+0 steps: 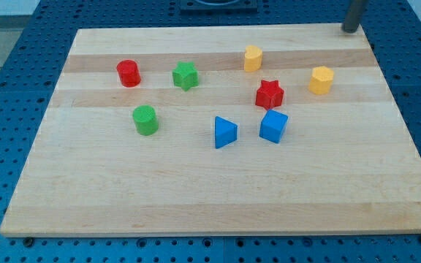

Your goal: Slightly move the yellow hexagon towards down

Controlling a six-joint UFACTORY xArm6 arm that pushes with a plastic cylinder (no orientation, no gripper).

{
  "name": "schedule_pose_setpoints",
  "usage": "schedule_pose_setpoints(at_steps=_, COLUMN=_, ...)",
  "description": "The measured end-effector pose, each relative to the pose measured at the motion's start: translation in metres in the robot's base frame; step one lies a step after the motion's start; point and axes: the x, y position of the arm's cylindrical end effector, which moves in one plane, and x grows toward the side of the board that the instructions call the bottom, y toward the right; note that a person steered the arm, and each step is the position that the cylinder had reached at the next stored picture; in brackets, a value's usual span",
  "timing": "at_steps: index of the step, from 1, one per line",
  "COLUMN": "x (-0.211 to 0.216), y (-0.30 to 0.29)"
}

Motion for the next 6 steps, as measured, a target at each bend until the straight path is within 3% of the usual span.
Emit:
schedule_pose_setpoints(at_steps=2, x=0.01, y=-0.034)
schedule_pose_setpoints(at_steps=5, x=0.122, y=-0.09)
schedule_pose_setpoints(at_steps=6, x=0.133, y=-0.094)
